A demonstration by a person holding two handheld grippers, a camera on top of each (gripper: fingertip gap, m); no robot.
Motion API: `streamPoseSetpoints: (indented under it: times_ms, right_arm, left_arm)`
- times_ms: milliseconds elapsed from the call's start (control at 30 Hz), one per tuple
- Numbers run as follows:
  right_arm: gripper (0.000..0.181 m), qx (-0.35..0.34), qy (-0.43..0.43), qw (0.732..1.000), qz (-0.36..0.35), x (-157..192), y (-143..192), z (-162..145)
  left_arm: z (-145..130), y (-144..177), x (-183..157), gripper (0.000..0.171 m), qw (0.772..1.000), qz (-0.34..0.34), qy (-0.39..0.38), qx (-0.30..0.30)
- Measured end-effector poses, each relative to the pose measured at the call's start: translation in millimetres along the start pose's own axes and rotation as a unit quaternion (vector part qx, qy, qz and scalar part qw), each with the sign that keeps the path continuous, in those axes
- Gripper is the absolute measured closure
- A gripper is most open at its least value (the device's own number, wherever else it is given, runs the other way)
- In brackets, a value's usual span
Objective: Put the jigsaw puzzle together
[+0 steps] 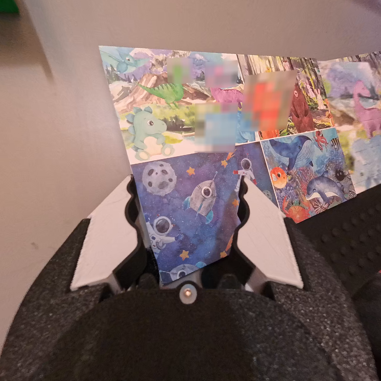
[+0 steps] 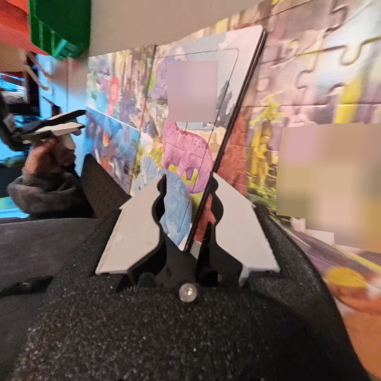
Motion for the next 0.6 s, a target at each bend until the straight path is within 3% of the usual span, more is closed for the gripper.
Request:
streamPoseSetpoints:
  times_ms: [100,200,267,367,433,500,600]
  right_arm:
    - [0.140,0.005,-0.006,0.999,0.051,26,-30,-9]
    - [0.142,0.006,0.015,0.998,0.058,38,-42,-6]
    - [0.143,-0.025,0.043,0.998,0.026,26,-24,13]
    - [0.138,-0.098,0.133,0.976,-0.143,-40,46,54]
    - [0.133,-0.101,0.164,0.948,-0.255,-88,93,59]
    - [0.118,-0.088,0.131,0.956,-0.246,-103,104,46]
    - [0.115,-0.065,0.119,0.969,-0.207,-97,88,27]
  left_arm:
    - [-1,0,0,0.072,1.000,0.001,-0.001,-0.002]
    - [-1,0,1,0.075,1.000,0.004,-0.005,-0.003]
    - [0,1,4,0.080,1.000,0.007,-0.002,-0.008]
    - [0,1,4,0.081,1.000,0.006,0.007,-0.016]
    - [1,1,4,0.081,1.000,0.004,0.009,-0.019]
    - [0,1,5,0.081,1.000,0.003,0.008,-0.018]
    - [0,1,4,0.081,1.000,0.005,0.004,-0.017]
Point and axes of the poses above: each gripper's, where its closed fingertips meet, y back along the fingers, z out of its top, x = y × z across the jaws, the point moved 2 cm from there along y, back along the fingers, and after that the axes turned 14 degrees about -x, right-handed, at the moved point
